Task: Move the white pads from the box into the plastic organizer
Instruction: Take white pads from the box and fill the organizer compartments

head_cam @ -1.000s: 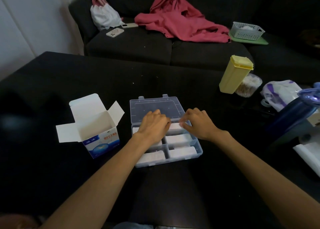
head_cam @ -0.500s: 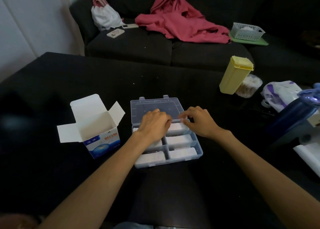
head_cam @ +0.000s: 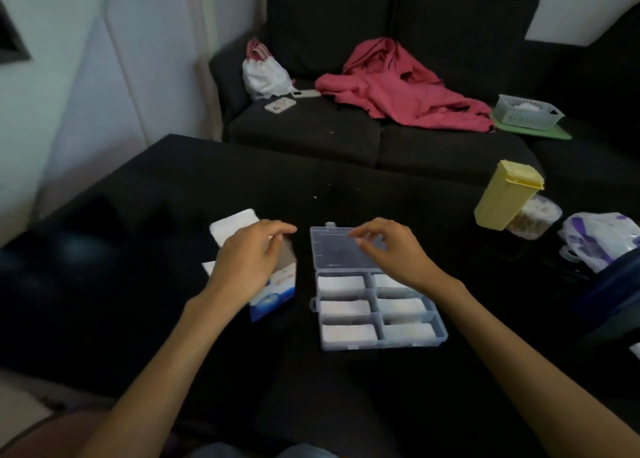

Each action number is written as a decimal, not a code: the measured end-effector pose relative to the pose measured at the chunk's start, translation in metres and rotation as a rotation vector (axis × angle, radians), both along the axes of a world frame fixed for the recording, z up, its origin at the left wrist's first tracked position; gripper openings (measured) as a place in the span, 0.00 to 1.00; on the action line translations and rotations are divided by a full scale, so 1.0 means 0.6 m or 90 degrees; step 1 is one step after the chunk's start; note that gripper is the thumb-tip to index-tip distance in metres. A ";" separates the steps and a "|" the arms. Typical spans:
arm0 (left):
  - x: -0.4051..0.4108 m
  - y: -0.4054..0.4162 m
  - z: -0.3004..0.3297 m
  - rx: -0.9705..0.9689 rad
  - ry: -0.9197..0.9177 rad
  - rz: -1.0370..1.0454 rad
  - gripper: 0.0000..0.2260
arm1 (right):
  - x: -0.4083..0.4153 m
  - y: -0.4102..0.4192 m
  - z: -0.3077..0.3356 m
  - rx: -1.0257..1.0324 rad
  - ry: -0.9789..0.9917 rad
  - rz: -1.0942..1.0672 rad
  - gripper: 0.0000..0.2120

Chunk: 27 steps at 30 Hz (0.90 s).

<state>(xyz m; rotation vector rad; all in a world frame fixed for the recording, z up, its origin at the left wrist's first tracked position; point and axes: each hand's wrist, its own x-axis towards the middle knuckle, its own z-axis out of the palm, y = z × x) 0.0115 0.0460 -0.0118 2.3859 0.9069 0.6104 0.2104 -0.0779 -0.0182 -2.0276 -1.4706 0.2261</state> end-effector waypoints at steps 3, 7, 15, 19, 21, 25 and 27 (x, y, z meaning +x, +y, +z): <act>-0.044 0.003 -0.021 -0.032 -0.107 0.095 0.12 | -0.062 0.043 0.013 0.021 -0.005 0.035 0.11; -0.092 0.033 -0.063 -0.063 0.005 0.261 0.19 | -0.130 0.094 0.009 -0.018 -0.080 0.156 0.12; -0.092 0.026 -0.068 -0.674 -0.159 0.101 0.13 | -0.144 0.044 -0.044 -0.131 -0.235 0.221 0.14; -0.078 0.015 -0.061 -0.579 -0.172 0.056 0.11 | -0.128 0.008 -0.061 -0.060 -0.297 0.195 0.13; -0.072 0.012 -0.063 -0.445 -0.158 0.067 0.10 | -0.125 0.006 -0.067 -0.040 -0.314 0.187 0.14; -0.071 0.001 -0.058 -0.204 -0.176 0.163 0.15 | -0.126 0.021 -0.074 -0.029 -0.320 0.189 0.16; -0.075 0.001 -0.071 -0.194 -0.151 0.172 0.14 | -0.129 0.028 -0.077 -0.048 -0.324 0.211 0.15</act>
